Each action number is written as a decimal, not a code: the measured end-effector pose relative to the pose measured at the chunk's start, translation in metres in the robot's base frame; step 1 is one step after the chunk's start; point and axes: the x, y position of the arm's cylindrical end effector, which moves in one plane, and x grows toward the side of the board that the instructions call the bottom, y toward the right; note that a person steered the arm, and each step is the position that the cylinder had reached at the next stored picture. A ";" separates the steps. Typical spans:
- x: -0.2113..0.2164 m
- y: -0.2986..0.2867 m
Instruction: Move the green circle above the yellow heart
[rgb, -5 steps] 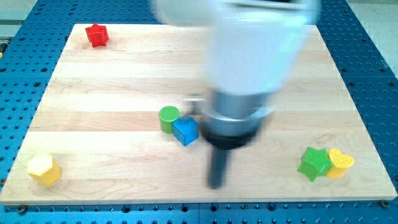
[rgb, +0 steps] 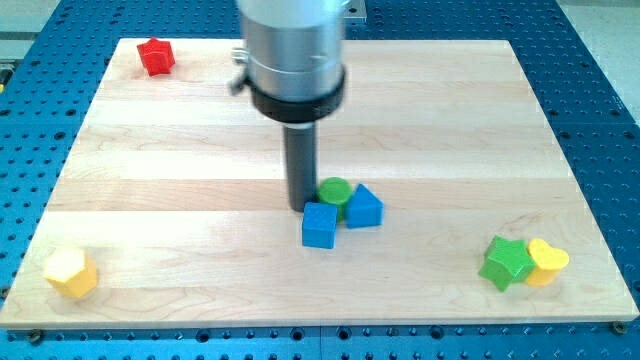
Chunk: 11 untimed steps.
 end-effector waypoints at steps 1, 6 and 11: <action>0.008 0.065; 0.020 0.087; -0.002 0.200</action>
